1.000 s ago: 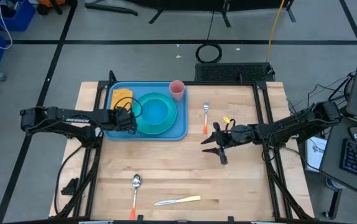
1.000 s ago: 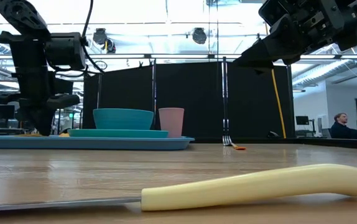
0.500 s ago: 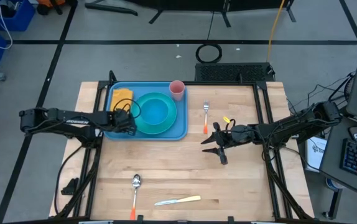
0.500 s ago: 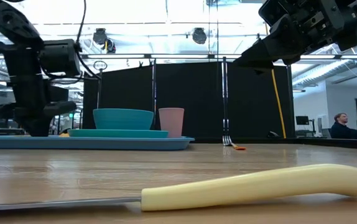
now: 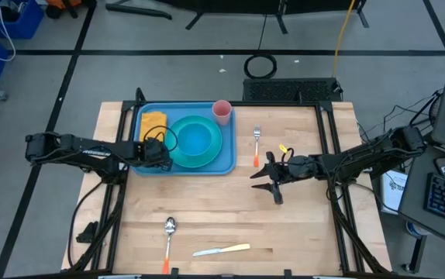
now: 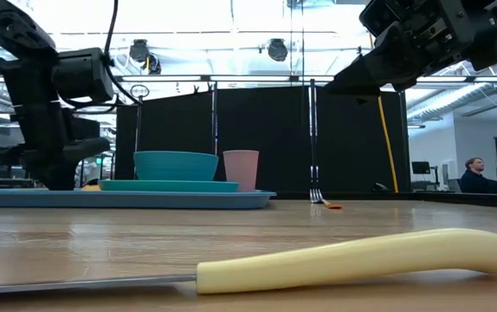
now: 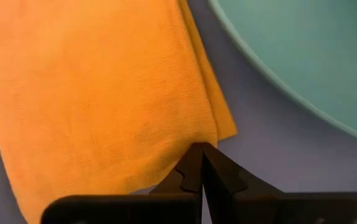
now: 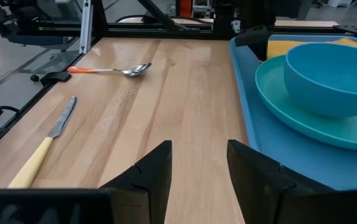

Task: Set up tray
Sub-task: Put the yellow napkin to the left of the green plate on the blue serving tray, then put the orange fork on the yellow napkin on the blue serving tray

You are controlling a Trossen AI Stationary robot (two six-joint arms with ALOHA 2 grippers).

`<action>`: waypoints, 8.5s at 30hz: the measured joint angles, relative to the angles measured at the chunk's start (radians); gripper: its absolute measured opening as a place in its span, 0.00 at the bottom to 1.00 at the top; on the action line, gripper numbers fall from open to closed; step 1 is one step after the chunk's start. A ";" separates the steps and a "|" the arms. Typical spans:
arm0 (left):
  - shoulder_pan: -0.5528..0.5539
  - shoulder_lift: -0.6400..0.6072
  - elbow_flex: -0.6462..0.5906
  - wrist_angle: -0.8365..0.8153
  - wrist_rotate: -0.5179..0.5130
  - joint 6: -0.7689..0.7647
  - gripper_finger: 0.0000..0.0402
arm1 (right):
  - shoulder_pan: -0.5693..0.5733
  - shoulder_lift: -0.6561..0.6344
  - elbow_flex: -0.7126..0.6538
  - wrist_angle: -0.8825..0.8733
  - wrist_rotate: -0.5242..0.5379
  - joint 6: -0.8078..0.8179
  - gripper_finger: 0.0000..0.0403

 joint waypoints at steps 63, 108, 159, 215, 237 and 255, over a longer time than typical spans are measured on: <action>-0.617 -0.377 0.005 0.369 -0.734 0.369 0.08 | 0.000 0.000 0.000 0.019 0.026 -0.017 0.36; -0.766 0.245 0.411 0.231 -0.364 -0.388 0.01 | -0.047 0.000 0.000 -0.153 0.075 -0.160 0.36; -0.777 0.496 0.575 0.193 -0.407 -0.564 0.04 | -0.182 0.000 -0.154 0.205 0.074 -0.215 0.36; -0.980 0.374 0.572 0.105 -1.213 0.068 0.04 | -0.571 0.335 0.401 -0.757 -0.137 0.395 0.36; -0.973 0.374 0.572 0.068 -1.209 0.076 0.04 | -0.641 0.374 0.475 -0.870 -0.136 0.514 0.46; -0.971 0.375 0.572 0.030 -1.201 0.042 0.04 | -0.654 0.488 0.474 -0.807 -0.138 0.514 0.46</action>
